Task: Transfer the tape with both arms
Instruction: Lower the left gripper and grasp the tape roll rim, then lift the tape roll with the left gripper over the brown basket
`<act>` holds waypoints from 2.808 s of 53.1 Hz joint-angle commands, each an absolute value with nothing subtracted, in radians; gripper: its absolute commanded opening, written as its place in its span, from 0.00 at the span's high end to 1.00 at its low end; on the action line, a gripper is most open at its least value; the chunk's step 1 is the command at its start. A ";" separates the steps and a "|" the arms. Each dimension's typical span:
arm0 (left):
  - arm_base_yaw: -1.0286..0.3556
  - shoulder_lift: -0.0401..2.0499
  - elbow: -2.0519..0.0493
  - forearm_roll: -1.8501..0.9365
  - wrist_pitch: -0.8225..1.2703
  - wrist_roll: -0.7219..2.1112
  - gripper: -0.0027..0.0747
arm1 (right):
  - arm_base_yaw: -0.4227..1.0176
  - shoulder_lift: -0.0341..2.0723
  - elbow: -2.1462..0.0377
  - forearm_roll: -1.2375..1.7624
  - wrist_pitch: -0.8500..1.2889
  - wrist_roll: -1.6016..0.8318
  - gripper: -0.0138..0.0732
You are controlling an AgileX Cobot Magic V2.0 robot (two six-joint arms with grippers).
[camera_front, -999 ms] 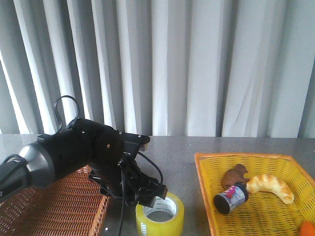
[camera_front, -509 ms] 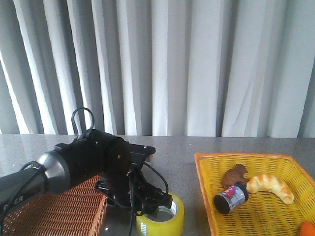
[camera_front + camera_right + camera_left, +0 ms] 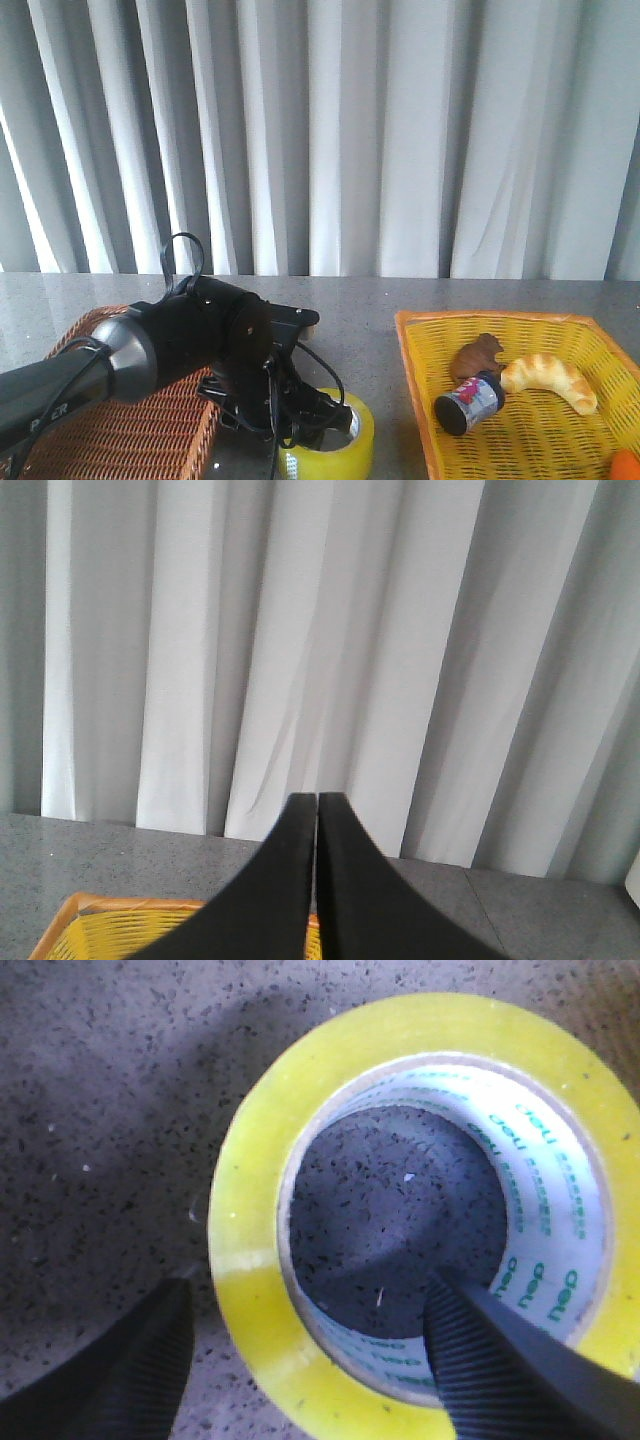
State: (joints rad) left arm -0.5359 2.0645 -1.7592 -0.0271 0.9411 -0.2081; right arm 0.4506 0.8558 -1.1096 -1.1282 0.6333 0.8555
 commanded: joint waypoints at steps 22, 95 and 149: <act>-0.539 2.036 -1.790 -0.030 0.885 -0.271 0.43 | 0.450 0.849 -1.131 -1.179 0.599 0.856 0.85; -0.539 1.980 -2.249 0.035 1.110 -0.201 0.97 | 0.450 0.849 -1.131 -1.179 0.601 0.856 0.85; -0.189 1.883 -2.133 0.265 1.246 -0.291 0.97 | 0.450 0.849 -1.131 -1.179 0.601 0.856 0.85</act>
State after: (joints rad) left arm -0.2091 1.9379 -2.1580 0.2563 1.2797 -0.3013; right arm 0.4506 0.8558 -1.1096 -1.1282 0.6333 0.8555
